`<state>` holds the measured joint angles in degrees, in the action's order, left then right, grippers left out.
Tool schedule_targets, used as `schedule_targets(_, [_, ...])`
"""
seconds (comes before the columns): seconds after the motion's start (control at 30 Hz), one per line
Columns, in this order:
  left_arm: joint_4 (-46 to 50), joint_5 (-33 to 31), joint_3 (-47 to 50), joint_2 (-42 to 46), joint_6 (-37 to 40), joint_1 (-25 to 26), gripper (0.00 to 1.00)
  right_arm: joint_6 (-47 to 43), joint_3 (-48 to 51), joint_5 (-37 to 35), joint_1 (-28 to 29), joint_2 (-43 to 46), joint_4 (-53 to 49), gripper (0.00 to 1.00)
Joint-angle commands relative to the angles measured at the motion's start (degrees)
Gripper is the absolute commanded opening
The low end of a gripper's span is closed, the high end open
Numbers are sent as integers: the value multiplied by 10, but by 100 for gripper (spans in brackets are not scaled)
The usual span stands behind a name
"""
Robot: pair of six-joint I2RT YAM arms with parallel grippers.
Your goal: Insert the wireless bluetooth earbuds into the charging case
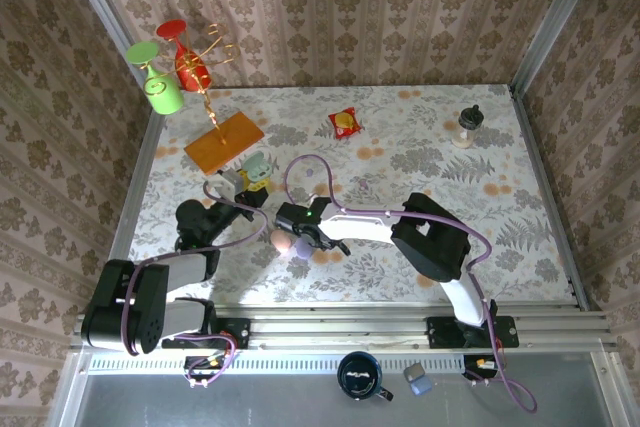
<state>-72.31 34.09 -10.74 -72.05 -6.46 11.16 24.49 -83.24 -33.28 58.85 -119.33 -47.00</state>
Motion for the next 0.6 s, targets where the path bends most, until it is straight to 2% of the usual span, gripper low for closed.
schedule_targets(0.0, [-14, 12, -5, -4, -14, -3, 35, -8, -18, -25, 4, -13, -25, 38])
schedule_targets(0.57, [-15, 12, -2, 1, -14, -3, 35, -8, -22, -36, 4, -22, -37, 26])
